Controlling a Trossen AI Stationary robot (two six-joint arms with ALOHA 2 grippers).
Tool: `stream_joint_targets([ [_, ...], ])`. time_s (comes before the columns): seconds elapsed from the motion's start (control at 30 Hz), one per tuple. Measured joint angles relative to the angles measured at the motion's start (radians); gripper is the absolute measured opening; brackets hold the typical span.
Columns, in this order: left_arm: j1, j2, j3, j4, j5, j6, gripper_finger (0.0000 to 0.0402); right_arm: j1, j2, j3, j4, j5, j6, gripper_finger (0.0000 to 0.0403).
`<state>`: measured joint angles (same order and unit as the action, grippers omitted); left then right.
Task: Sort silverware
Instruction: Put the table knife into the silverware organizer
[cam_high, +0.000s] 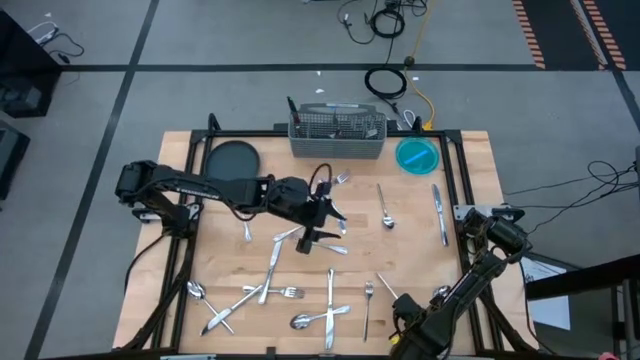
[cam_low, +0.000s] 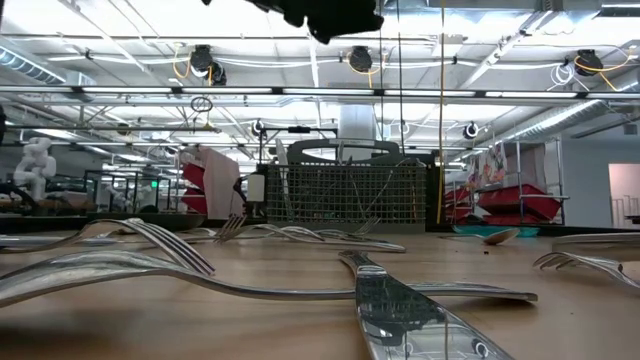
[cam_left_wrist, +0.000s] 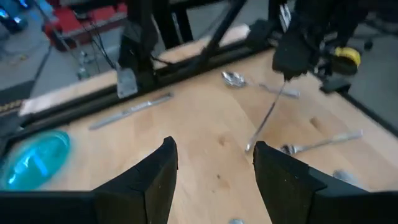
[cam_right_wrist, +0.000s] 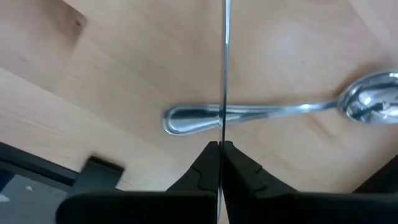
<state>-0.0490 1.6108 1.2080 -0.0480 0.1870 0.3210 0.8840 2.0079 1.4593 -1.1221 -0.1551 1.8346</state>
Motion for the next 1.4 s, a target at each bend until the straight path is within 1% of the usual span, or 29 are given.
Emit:
stream_joint_targets([
  [0.1,0.0,0.055,0.018,-0.012,0.022,0.008,0.0212,-0.01,-0.002,0.0,-0.005,0.001,-0.018,0.0],
  [0.3,-0.015,0.199,0.111,-0.145,0.07,0.086,0.0212,-0.019,-0.003,0.0,-0.004,-0.001,-0.024,0.0],
  [0.53,-0.056,0.33,0.257,-0.156,0.081,0.18,0.0212,-0.045,-0.025,0.002,0.001,-0.009,-0.062,0.0],
  [0.77,-0.086,0.413,0.372,-0.162,0.162,0.193,0.0212,-0.082,-0.035,0.002,-0.017,-0.003,-0.119,0.0],
  [1.0,-0.124,0.468,0.41,-0.182,0.181,0.216,0.0212,-0.127,-0.037,0.002,-0.034,0.019,-0.179,0.0],
  [1.4,-0.13,0.573,0.447,-0.15,0.175,0.216,0.0212,-0.196,-0.038,0.017,-0.039,0.027,-0.325,0.0],
])
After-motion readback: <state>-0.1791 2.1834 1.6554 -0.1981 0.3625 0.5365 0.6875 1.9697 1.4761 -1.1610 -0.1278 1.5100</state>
